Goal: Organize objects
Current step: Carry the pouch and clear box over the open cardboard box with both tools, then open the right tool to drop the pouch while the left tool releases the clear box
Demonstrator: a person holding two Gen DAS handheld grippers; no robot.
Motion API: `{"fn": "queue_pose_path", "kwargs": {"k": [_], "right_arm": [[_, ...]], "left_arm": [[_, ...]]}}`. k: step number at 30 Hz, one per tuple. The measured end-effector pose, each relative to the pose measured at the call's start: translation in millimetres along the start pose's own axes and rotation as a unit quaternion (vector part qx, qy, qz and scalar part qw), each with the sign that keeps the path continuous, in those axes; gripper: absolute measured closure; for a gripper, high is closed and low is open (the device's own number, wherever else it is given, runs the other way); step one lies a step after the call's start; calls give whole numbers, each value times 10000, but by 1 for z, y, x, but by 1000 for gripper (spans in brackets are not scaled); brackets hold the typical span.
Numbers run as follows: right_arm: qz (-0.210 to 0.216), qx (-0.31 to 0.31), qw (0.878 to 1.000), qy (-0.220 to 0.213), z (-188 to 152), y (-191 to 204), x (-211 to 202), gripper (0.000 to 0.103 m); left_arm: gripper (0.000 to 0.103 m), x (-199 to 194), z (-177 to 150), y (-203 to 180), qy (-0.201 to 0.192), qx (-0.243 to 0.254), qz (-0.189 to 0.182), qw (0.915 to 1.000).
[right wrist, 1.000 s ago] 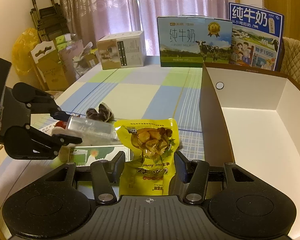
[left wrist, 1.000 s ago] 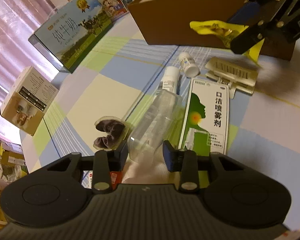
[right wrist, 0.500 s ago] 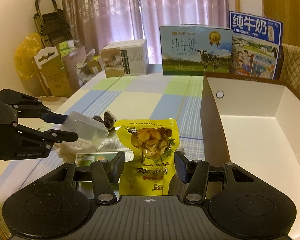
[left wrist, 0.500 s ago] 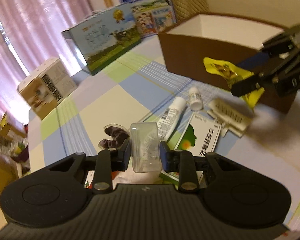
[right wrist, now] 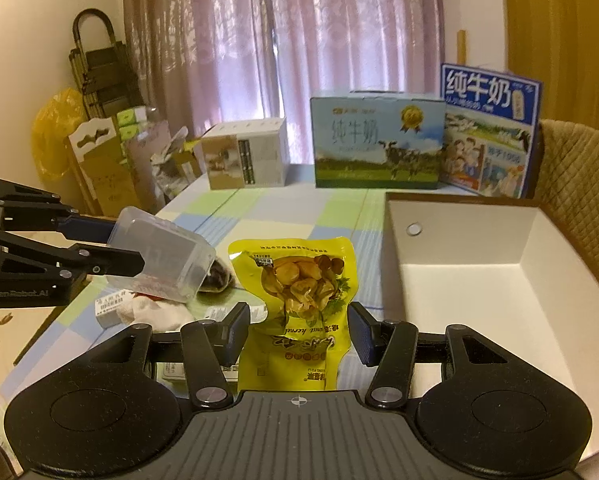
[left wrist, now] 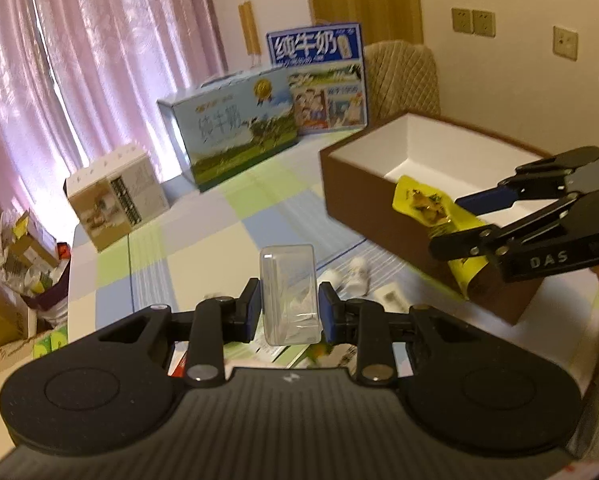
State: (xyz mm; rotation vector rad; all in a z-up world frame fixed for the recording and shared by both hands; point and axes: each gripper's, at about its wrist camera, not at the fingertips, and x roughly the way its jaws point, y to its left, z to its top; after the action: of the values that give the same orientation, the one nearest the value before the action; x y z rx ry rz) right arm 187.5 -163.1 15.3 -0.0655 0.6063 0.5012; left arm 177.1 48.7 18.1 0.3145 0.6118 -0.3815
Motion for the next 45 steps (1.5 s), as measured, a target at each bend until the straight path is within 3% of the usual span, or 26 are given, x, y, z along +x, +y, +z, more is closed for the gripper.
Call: {"fn": "queue_pose_path", "kwargs": {"k": [11, 22, 28, 37, 45], "right_arm": [[-516, 182, 9983, -210, 3, -46, -53, 53], [-1054, 445, 9934, -75, -4, -126, -71, 53], [-1096, 457, 9926, 248, -15, -164, -57, 53], [-916, 560, 9892, 993, -31, -200, -29, 53], [-956, 494, 9851, 1342, -34, -212, -11, 46]], "left_arm": [[77, -17, 46, -59, -417, 190, -495, 9977], [77, 14, 94, -138, -593, 233, -1234, 9903], [77, 51, 105, -181, -250, 98, -1520, 9880], [77, 110, 97, -200, 537, -288, -1691, 9837], [77, 141, 93, -206, 1038, -363, -1706, 9792]]}}
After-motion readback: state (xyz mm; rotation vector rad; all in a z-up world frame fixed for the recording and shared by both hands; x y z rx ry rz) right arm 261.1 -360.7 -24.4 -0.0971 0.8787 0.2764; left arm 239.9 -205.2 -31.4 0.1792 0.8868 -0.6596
